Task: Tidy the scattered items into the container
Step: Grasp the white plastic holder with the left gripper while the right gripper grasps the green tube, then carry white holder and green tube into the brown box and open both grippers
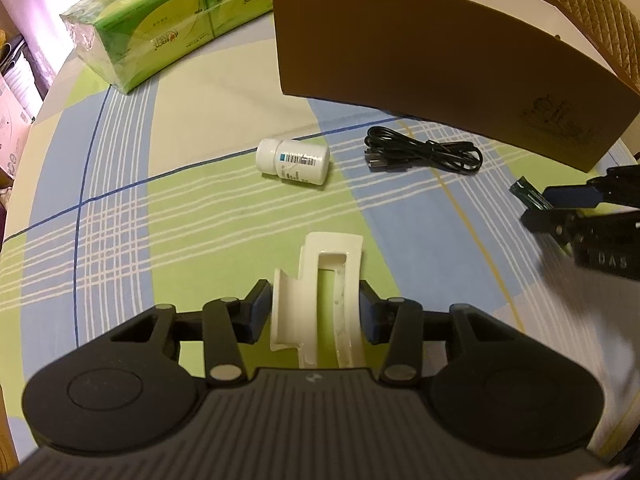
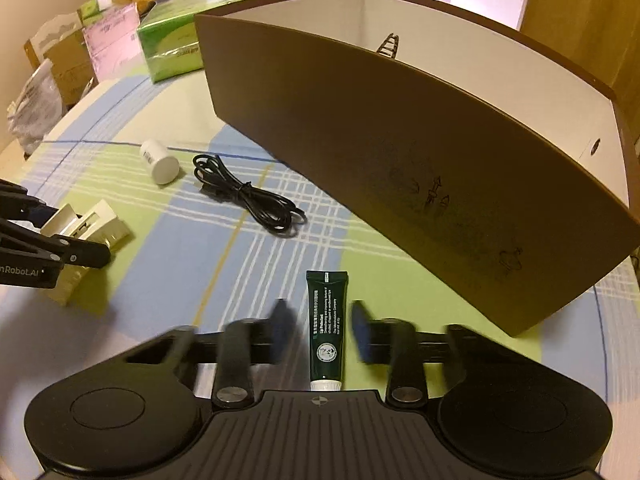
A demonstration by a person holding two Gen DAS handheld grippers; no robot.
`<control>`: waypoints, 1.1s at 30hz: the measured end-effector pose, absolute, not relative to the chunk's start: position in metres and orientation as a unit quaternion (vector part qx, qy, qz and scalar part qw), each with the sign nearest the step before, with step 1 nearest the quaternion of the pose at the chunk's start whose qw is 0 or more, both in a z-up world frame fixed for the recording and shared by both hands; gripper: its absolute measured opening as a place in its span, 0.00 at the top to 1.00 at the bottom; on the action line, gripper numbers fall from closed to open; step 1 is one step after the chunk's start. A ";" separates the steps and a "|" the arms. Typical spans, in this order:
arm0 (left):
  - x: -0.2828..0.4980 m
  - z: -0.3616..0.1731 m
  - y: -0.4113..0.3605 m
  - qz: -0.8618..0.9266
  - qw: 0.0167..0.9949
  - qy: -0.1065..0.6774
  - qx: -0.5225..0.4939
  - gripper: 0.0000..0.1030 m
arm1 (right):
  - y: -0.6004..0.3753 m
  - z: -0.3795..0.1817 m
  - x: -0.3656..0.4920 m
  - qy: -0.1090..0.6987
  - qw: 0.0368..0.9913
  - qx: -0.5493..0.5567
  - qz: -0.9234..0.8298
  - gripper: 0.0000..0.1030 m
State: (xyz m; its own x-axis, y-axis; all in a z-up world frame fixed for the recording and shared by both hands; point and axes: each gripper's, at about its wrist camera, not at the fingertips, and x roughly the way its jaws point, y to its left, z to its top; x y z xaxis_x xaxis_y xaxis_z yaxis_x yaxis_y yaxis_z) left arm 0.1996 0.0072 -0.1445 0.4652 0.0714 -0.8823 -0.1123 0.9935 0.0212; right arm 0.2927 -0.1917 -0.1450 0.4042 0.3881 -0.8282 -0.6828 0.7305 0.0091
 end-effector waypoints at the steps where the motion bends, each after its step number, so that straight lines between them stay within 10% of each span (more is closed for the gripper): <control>1: 0.199 -0.144 0.007 0.053 0.856 0.514 -0.019 0.61 | -0.192 -0.145 0.291 0.438 0.820 -0.169 0.327 0.80; 33: 0.212 -0.057 -0.013 -0.003 0.901 0.433 -0.007 0.65 | -0.223 -0.051 0.287 0.393 0.845 -0.012 0.362 0.80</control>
State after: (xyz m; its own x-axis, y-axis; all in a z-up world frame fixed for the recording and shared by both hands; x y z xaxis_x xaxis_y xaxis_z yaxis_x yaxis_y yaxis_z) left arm 0.2119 -0.0133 -0.0572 0.6244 -0.0109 -0.7810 -0.0015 0.9999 -0.0151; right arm 0.2873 -0.2234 -0.0514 0.4295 0.6029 -0.6723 -0.6210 0.7377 0.2648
